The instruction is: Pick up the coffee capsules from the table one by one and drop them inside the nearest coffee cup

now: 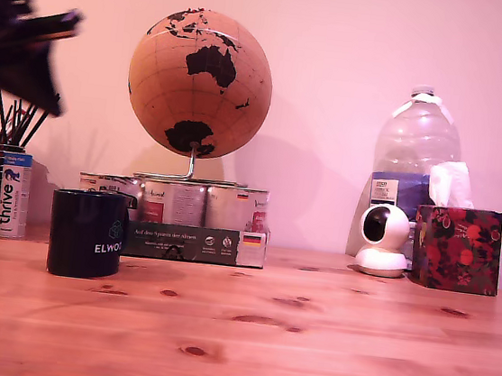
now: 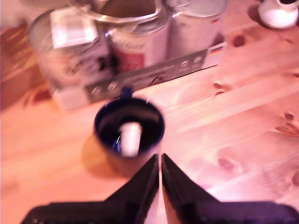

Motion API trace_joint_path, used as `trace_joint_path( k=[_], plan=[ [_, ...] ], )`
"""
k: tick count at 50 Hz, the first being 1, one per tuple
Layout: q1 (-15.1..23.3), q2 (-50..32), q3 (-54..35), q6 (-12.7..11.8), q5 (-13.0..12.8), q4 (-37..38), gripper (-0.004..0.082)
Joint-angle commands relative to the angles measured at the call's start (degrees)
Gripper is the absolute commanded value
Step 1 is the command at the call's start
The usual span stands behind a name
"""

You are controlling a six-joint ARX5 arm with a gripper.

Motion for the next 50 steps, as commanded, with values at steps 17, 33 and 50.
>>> trace_joint_path(
  k=[17,33,50],
  plan=[
    [2.67,-13.35,-18.47,-3.85,0.20,11.23,-0.0019],
    [2.67,-30.49,-29.86,-6.38,-0.50,14.60,-0.0019],
    [2.67,-46.75,-30.99,-6.34,-2.03,7.72,-0.0019]
  ],
)
